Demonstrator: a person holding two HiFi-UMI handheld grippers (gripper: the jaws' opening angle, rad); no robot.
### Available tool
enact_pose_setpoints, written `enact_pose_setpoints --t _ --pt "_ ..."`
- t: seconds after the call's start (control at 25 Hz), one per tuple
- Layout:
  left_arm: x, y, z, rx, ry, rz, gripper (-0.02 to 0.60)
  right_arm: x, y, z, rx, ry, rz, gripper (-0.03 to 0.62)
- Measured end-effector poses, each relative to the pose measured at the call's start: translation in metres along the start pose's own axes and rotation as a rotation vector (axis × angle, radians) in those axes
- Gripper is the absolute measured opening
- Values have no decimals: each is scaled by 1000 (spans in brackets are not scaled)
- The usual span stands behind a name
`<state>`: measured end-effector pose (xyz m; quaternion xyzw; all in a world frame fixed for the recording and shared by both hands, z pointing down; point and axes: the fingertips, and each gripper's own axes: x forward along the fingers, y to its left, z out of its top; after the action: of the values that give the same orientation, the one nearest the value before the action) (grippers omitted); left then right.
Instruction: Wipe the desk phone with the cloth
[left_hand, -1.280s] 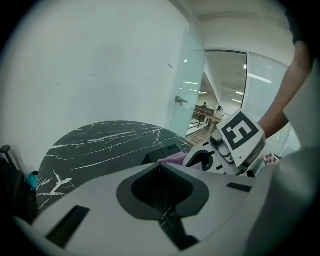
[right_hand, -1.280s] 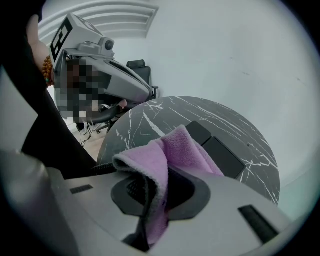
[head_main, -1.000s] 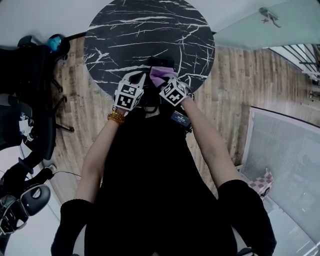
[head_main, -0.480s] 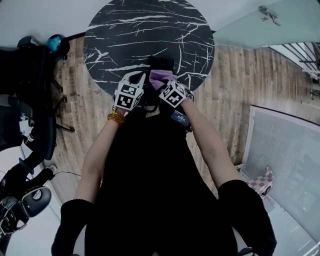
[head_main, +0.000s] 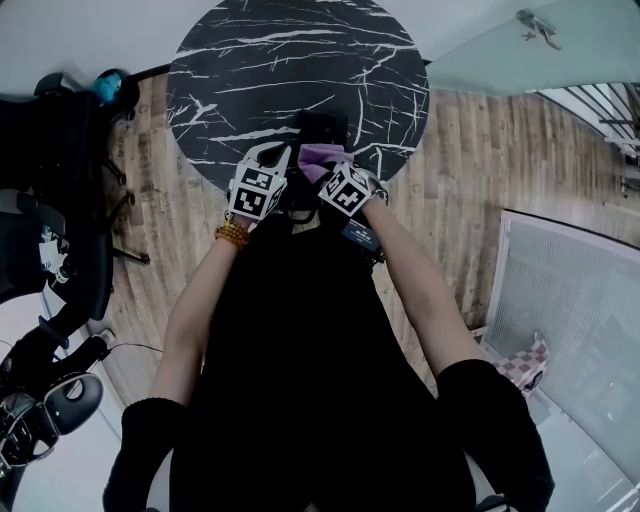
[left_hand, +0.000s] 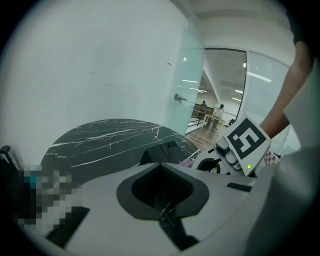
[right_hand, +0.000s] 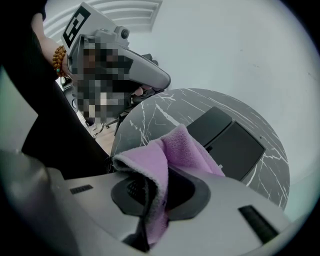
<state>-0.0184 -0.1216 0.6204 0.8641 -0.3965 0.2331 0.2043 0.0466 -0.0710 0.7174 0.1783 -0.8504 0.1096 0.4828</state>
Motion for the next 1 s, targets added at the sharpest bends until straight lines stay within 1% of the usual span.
enact_pose_setpoints --t 0.16,0.48,0.72,1.0 --pt "0 -2 0 1 1 -1 14 1 6 -3 1 11 19 58" --pt "0 -2 -2 -1 3 0 14 4 16 -12 17 52 86 58" --pt "0 -3 -2 1 3 0 14 7 24 -17 -36 94 120 58" --pt "-1 -4 -5 2 8 0 14 8 31 -22 -31 124 141 58"
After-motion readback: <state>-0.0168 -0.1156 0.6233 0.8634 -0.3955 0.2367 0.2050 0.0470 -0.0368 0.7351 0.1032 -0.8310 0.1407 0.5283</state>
